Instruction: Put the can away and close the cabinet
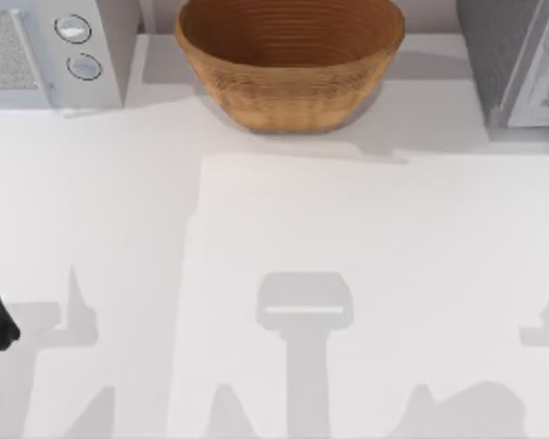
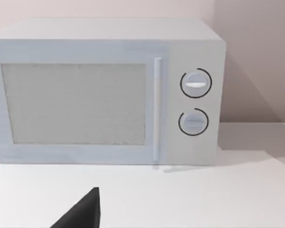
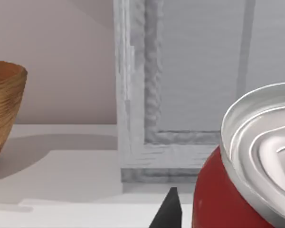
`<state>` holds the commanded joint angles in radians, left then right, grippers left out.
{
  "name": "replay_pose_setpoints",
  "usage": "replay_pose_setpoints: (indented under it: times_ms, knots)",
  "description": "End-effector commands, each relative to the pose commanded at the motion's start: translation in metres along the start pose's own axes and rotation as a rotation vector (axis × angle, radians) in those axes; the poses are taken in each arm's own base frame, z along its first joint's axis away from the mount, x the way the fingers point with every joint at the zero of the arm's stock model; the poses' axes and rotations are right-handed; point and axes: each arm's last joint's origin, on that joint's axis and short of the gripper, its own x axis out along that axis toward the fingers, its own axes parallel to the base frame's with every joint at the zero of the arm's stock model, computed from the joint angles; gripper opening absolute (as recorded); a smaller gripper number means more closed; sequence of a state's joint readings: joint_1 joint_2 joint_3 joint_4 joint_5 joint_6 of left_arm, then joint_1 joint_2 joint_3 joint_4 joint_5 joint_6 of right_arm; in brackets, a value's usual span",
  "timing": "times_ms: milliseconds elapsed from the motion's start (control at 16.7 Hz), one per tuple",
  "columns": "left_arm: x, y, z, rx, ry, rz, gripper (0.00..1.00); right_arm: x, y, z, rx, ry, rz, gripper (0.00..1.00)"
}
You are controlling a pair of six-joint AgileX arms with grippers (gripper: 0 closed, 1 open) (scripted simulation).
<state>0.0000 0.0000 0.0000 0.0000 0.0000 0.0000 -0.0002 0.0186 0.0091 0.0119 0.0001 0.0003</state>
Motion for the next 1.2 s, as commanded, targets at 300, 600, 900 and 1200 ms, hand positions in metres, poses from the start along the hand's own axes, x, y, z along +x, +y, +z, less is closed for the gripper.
replay_pose_setpoints:
  times_ms: [300,600,900,1200]
  knots:
    - [0.0,0.0,0.0,0.0,0.0,0.0,1.0,-0.001,0.0,-0.003,0.0,0.002,0.0,0.0]
    - [0.0,0.0,0.0,0.0,0.0,0.0,1.0,0.0,0.001,0.013,0.002,0.019,0.0,0.0]
    - [0.0,0.0,0.0,0.0,0.0,0.0,1.0,0.008,0.004,0.09,0.0,0.037,-0.004,0.0]
    - [0.0,0.0,0.0,0.0,0.0,0.0,1.0,0.037,0.012,0.201,-0.001,0.016,-0.003,0.0]
